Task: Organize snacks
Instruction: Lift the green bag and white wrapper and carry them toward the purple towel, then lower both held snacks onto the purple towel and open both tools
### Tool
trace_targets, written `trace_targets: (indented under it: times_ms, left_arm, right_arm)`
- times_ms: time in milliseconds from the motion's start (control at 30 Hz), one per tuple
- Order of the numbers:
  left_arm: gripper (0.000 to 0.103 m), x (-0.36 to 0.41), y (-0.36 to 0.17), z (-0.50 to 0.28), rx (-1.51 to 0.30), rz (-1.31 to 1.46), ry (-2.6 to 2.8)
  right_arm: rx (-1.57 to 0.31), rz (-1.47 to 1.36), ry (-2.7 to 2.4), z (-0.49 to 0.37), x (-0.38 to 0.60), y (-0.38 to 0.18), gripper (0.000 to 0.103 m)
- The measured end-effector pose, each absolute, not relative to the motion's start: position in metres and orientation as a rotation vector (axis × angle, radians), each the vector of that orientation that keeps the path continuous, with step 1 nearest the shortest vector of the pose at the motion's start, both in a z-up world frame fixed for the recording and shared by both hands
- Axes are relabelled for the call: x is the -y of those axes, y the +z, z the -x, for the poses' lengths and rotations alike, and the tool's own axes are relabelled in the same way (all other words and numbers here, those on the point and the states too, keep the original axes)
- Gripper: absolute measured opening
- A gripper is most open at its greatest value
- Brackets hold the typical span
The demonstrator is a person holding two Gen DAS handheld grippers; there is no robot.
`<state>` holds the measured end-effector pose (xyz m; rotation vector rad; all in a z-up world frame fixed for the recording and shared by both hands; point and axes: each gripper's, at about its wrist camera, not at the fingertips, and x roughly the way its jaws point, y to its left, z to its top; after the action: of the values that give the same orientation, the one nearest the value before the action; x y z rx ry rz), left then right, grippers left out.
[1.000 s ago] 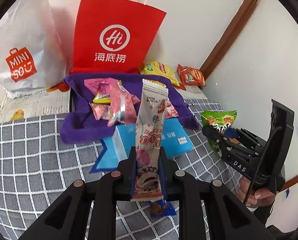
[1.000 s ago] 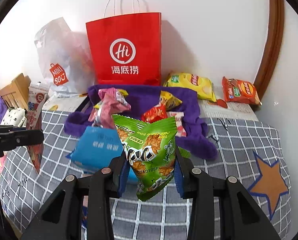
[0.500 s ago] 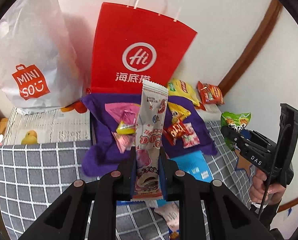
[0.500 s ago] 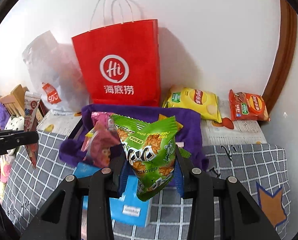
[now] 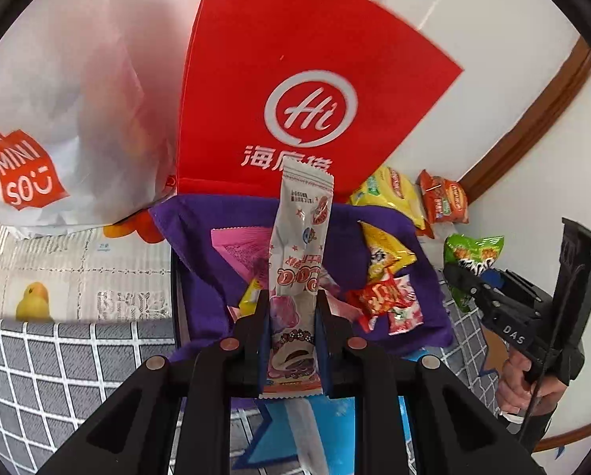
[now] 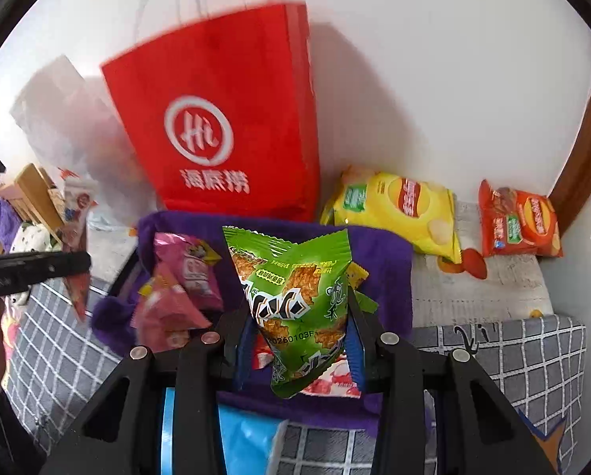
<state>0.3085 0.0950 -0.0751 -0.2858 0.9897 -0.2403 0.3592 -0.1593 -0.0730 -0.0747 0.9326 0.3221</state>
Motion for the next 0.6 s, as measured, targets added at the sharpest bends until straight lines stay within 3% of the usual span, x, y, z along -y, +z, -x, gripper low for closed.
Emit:
trace_targets:
  times_ms: [600]
  left_arm:
    - [0.019,-0.080,-0.142,-0.346,-1.178,0.306,-0.267]
  right_arm:
    - [-1.138,0.141,0.327,-0.392,0.161,-0.147,0.039]
